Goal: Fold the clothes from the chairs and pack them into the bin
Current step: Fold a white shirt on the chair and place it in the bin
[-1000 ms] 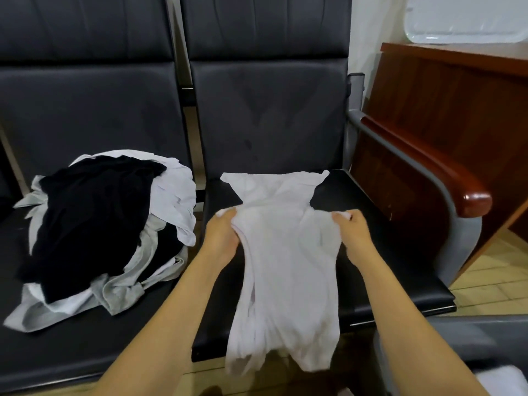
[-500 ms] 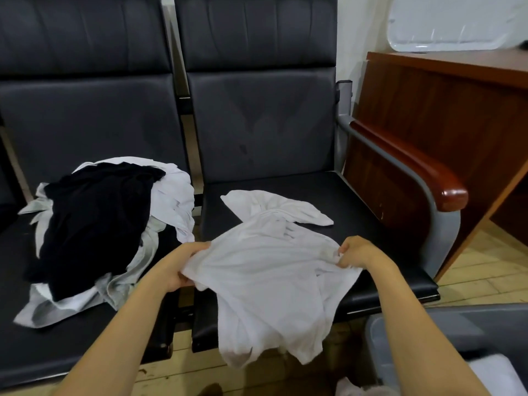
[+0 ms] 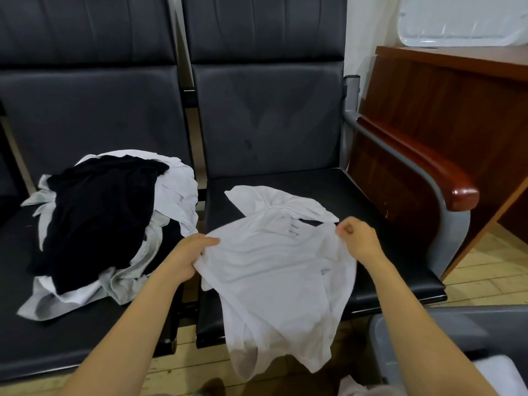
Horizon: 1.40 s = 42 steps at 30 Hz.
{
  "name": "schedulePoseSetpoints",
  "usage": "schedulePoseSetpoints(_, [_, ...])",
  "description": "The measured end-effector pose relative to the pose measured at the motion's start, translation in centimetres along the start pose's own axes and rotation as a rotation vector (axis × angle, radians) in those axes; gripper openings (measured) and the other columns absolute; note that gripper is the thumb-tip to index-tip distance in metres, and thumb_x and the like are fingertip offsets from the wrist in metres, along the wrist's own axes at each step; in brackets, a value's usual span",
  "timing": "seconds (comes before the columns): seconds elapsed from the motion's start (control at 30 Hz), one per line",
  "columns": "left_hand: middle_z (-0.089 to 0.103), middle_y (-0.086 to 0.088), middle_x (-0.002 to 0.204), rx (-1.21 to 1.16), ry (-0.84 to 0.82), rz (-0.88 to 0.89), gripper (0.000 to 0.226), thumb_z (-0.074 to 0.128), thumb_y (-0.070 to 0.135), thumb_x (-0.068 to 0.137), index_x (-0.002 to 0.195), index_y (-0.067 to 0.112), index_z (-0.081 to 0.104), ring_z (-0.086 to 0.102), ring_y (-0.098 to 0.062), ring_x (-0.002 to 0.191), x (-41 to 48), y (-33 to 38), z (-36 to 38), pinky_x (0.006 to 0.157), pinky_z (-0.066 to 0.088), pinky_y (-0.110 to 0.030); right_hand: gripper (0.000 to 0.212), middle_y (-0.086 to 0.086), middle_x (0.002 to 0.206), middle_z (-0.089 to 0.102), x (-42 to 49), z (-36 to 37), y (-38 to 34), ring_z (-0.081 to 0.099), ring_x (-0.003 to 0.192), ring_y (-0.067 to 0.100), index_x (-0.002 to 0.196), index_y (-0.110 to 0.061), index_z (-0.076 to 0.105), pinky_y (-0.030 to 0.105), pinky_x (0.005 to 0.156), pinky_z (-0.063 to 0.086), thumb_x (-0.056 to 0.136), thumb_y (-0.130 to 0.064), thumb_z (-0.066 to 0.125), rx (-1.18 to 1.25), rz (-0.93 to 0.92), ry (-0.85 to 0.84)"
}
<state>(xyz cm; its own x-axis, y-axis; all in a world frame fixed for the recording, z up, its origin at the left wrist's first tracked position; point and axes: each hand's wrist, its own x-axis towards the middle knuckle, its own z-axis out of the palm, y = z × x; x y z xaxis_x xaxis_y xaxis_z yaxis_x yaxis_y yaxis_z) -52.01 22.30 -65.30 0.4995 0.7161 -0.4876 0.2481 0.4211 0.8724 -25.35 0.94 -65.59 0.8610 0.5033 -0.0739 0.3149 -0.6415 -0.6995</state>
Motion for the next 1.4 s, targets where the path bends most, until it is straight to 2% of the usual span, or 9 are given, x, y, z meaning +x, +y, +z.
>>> schedulePoseSetpoints(0.17, [0.069, -0.018, 0.109, -0.094, -0.129, -0.134, 0.033, 0.069, 0.004, 0.083, 0.114, -0.001, 0.062, 0.063, -0.03, 0.103, -0.5, 0.2, -0.1, 0.077, 0.052, -0.039, 0.012, 0.007, 0.103, 0.059, 0.3, -1.5, -1.0, 0.055, 0.094, 0.022, 0.102, -0.013, 0.059, 0.032, 0.077, 0.045, 0.096, -0.009, 0.048, 0.495, 0.102, 0.088])
schedulePoseSetpoints(0.33, [0.069, -0.02, 0.111, 0.039, -0.172, -0.15, 0.062, 0.083, 0.006, 0.058, 0.116, -0.003, 0.062, 0.064, -0.032, 0.106, -0.2, -0.2, 0.2, 0.087, 0.052, -0.043, 0.019, 0.005, 0.094, 0.058, -0.3, -1.8, 0.2, 0.053, 0.08, 0.016, 0.093, -0.013, 0.058, 0.028, 0.067, 0.043, 0.084, -0.023, 0.071, 0.176, 0.191, -0.082])
schedulePoseSetpoints(0.53, [0.068, -0.019, 0.108, 0.216, -0.057, -0.069, 0.05, 0.085, 0.006, 0.066, 0.11, -0.002, 0.063, 0.064, -0.031, 0.1, 0.3, -0.4, 0.7, 0.079, 0.053, -0.037, 0.032, 0.007, 0.094, 0.063, -1.1, -2.0, 0.2, 0.058, 0.079, 0.016, 0.097, -0.009, 0.064, 0.026, 0.067, 0.047, 0.078, -0.033, 0.076, -0.329, 0.223, -0.279])
schedulePoseSetpoints(0.77, [0.07, -0.014, 0.1, 0.209, -0.049, -0.165, 0.066, 0.06, 0.062, 0.081, 0.106, 0.002, 0.066, 0.065, -0.026, 0.092, 0.0, 0.5, 1.5, 0.069, 0.051, -0.032, 0.008, 0.009, 0.096, 0.071, -1.0, -4.0, 0.1, 0.067, 0.091, 0.022, 0.095, -0.007, 0.07, 0.031, 0.078, 0.054, 0.087, -0.007, 0.066, 0.522, 0.081, -0.237])
schedulePoseSetpoints(0.9, [0.069, -0.014, 0.103, 0.248, -0.023, -0.138, 0.049, 0.073, 0.038, 0.082, 0.111, 0.0, 0.064, 0.064, -0.024, 0.09, -0.4, 0.1, 1.0, 0.067, 0.051, -0.032, 0.013, 0.012, 0.093, 0.067, -0.8, -4.2, 1.0, 0.062, 0.088, 0.026, 0.091, 0.0, 0.065, 0.034, 0.077, 0.049, 0.09, 0.0, 0.052, 0.584, 0.196, -0.297])
schedulePoseSetpoints(1.03, [0.065, -0.013, 0.113, -0.099, 0.01, -0.015, 0.029, 0.059, 0.024, 0.094, 0.115, 0.003, 0.061, 0.06, -0.025, 0.103, -0.2, -0.2, 0.9, 0.09, 0.046, -0.037, 0.016, 0.008, 0.073, 0.046, -0.1, -2.5, 1.5, 0.046, 0.069, 0.027, 0.062, -0.015, 0.045, 0.038, 0.068, 0.039, 0.072, -0.019, 0.057, 0.619, 0.391, -0.28])
schedulePoseSetpoints(1.1, [0.064, -0.013, 0.116, -0.254, -0.026, -0.022, 0.027, 0.054, 0.02, 0.097, 0.118, 0.002, 0.058, 0.059, -0.027, 0.108, -0.4, 0.0, 1.0, 0.092, 0.044, -0.038, 0.024, 0.007, 0.082, 0.063, -0.3, -2.3, 0.7, 0.061, 0.079, 0.024, 0.079, -0.013, 0.063, 0.035, 0.073, 0.05, 0.081, -0.036, 0.067, 0.521, 0.381, -0.329])
schedulePoseSetpoints(1.2, [0.065, -0.013, 0.105, -0.24, -0.04, -0.017, 0.015, 0.053, 0.009, 0.097, 0.106, 0.0, 0.062, 0.062, -0.024, 0.093, -1.1, 0.2, 1.5, 0.081, 0.048, -0.034, 0.025, 0.008, 0.094, 0.067, -1.1, -2.3, -0.3, 0.064, 0.091, 0.025, 0.091, -0.011, 0.068, 0.036, 0.077, 0.053, 0.085, -0.036, 0.07, 0.248, 0.253, -0.337])
schedulePoseSetpoints(1.4, [0.067, -0.005, 0.11, -0.127, -0.132, 0.096, 0.026, 0.058, 0.008, 0.093, 0.114, 0.022, 0.064, 0.064, -0.019, 0.096, -2.7, 1.5, 1.6, 0.071, 0.051, -0.029, 0.022, 0.008, 0.096, 0.055, -1.8, -2.1, -1.6, 0.052, 0.09, 0.02, 0.106, -0.01, 0.055, 0.029, 0.071, 0.041, 0.1, -0.027, 0.044, 0.438, 0.083, 0.101])
